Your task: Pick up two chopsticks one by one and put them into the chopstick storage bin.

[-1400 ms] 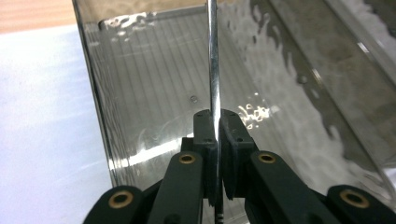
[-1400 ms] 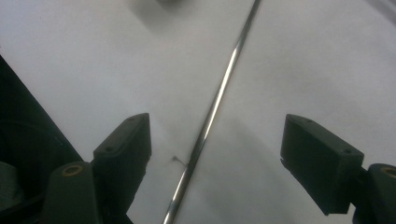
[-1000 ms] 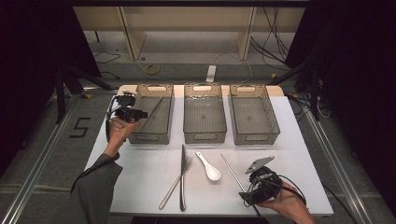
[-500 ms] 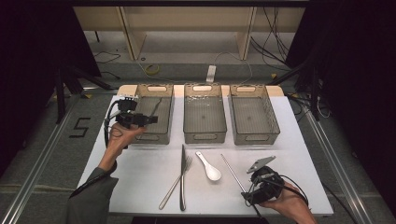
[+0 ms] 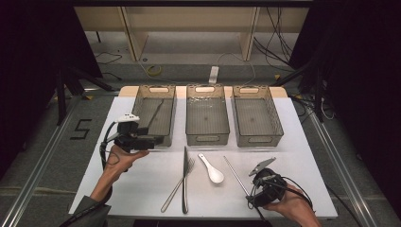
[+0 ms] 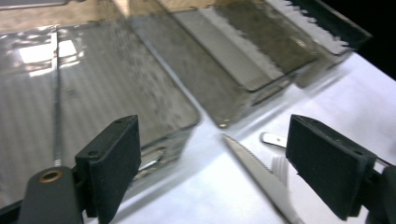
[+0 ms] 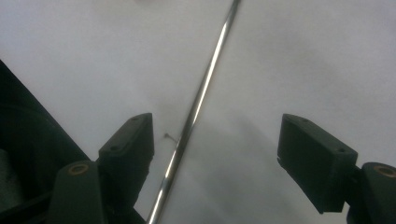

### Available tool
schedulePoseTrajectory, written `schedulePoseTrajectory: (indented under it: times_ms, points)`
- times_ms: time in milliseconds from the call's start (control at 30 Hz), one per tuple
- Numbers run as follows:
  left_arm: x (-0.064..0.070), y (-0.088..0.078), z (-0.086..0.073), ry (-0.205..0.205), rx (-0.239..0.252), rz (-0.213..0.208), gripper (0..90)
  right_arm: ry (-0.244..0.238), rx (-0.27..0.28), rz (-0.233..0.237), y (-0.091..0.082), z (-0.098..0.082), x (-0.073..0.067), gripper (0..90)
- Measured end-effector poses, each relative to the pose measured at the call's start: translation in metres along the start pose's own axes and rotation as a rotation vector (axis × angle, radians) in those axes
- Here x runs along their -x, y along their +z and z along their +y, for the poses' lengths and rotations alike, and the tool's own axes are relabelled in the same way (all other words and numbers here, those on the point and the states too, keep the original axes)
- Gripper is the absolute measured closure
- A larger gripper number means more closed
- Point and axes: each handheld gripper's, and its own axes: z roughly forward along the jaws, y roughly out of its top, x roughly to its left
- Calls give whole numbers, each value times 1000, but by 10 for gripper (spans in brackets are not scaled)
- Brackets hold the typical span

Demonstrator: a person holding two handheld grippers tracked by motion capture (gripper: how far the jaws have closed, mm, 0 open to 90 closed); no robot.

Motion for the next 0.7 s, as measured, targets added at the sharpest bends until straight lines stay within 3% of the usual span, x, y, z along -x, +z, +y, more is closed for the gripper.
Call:
schedulePoseTrajectory:
  times_ms: [200,367,700]
  points:
    - [20,-2,-11,100,37,-34,158,3,-38,-2,3,0,0,301]
    - [25,-8,-20,106,61,-45,157,0,-51,4,2,-1,0,331]
    - [36,-10,-30,130,44,-50,157,-21,-81,16,6,2,-5,442]
